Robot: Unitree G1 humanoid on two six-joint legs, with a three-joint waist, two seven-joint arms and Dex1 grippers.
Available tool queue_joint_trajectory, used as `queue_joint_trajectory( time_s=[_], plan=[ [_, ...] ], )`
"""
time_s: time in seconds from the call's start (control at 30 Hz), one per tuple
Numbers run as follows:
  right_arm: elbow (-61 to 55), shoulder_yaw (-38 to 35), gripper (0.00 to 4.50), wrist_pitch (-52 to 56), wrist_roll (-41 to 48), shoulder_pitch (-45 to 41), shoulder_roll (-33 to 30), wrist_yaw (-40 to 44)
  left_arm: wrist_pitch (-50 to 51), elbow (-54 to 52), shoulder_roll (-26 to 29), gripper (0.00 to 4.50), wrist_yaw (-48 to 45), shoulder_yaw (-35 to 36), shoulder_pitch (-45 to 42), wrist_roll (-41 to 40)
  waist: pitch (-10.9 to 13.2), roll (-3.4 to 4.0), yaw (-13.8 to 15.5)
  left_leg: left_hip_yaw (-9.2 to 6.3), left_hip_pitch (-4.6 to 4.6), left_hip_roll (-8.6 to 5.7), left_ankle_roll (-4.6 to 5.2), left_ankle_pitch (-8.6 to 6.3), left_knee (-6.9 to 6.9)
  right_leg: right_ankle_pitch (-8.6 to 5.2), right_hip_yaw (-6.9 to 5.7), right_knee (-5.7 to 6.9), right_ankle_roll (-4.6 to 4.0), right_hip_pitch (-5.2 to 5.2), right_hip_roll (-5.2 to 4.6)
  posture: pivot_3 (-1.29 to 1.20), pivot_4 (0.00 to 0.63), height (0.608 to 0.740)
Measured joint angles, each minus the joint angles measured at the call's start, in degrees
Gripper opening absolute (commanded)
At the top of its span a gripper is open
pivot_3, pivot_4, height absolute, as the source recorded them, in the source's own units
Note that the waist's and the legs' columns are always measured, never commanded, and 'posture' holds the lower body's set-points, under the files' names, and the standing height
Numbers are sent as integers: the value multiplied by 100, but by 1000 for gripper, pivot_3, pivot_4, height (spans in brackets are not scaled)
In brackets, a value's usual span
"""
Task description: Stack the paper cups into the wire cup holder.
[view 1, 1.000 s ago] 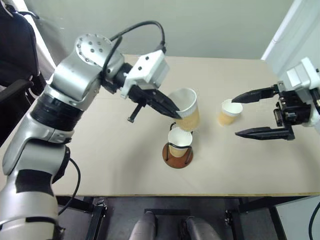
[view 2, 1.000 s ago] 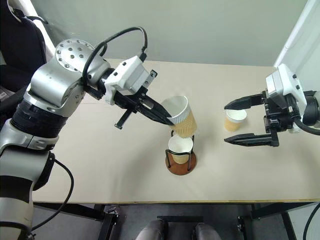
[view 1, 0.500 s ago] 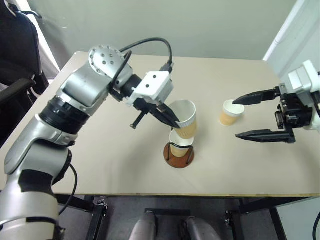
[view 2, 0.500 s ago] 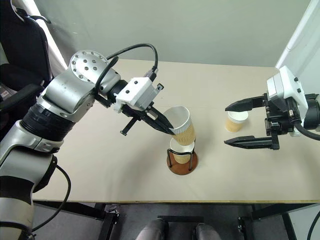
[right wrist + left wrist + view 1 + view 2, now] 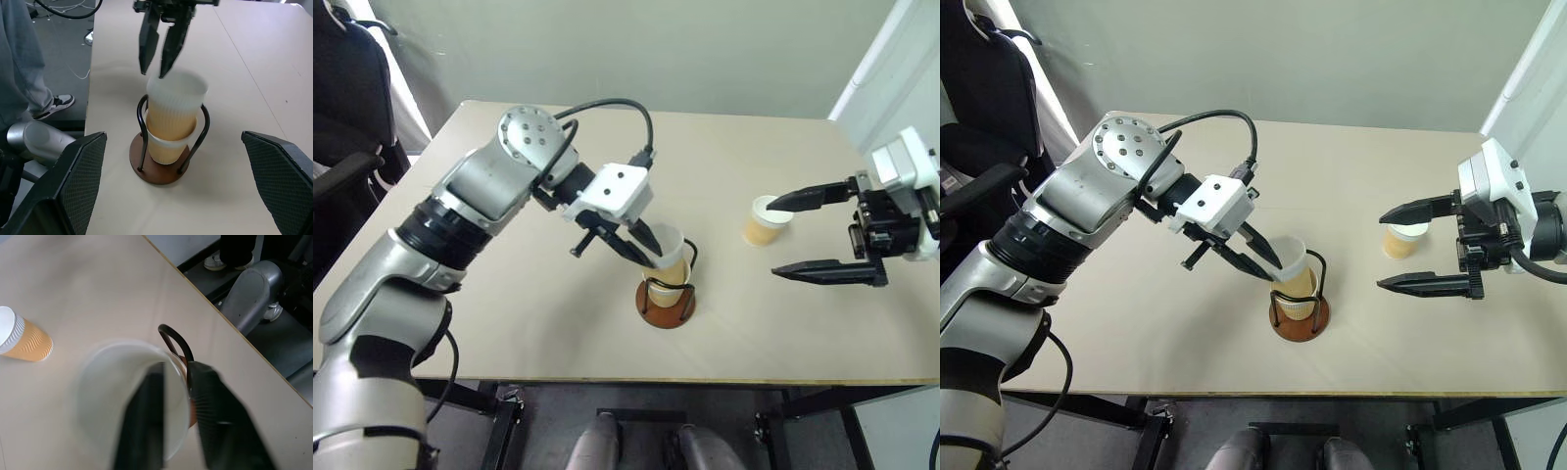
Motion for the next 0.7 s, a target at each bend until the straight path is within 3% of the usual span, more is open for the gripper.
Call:
queue_joint_trajectory(
  time_s=[0.23, 0.33, 0.43, 0.5, 0.57, 0.7],
  plan=[
    [-9, -4, 4500, -3, 3, 24, -6, -3, -77, 63, -252, 4456, -2, 90, 68, 29, 0, 0, 8, -1, -3, -1, 0, 0, 6, 3, 0, 1, 3, 0, -1, 0, 150, 740],
    [29, -3, 4500, -55, -11, 20, -6, 20, -65, 203, -562, 4456, -3, 475, 68, 29, 0, 0, 14, 1, -5, -2, 2, -1, 8, 5, 1, 1, 6, 0, -1, 0, 150, 740],
    [318, 203, 4500, -255, -308, -182, 19, -15, 340, 237, -502, 4456, -4, 1043, 80, -99, 0, 0, -5, 2, -2, -1, 2, -1, 7, 5, 1, 1, 6, -2, -1, 0, 150, 740],
    [800, 592, 4500, -430, -863, -589, 114, -281, 811, 223, -303, 4456, 9, 1560, 115, -319, 0, 1, -57, 3, 7, 0, 1, -1, 2, 10, 3, 2, 4, -3, -1, 0, 150, 740],
    [1575, 1164, 4500, -780, -1631, -1066, 302, -511, 1496, -3, 390, 4456, 8, 2197, 497, -639, -4, 11, -133, 4, 24, 3, 1, 0, -11, 13, 9, 3, 1, -4, -1, 0, 150, 740],
    [2794, 1740, 4500, -1242, -2541, -1311, 579, -556, 2488, -343, 1088, 4456, 106, 3047, 1244, -1021, 0, 22, -109, 2, 23, 6, 4, 3, -18, 13, 3, 8, -1, -8, 0, 0, 150, 740]
  ],
)
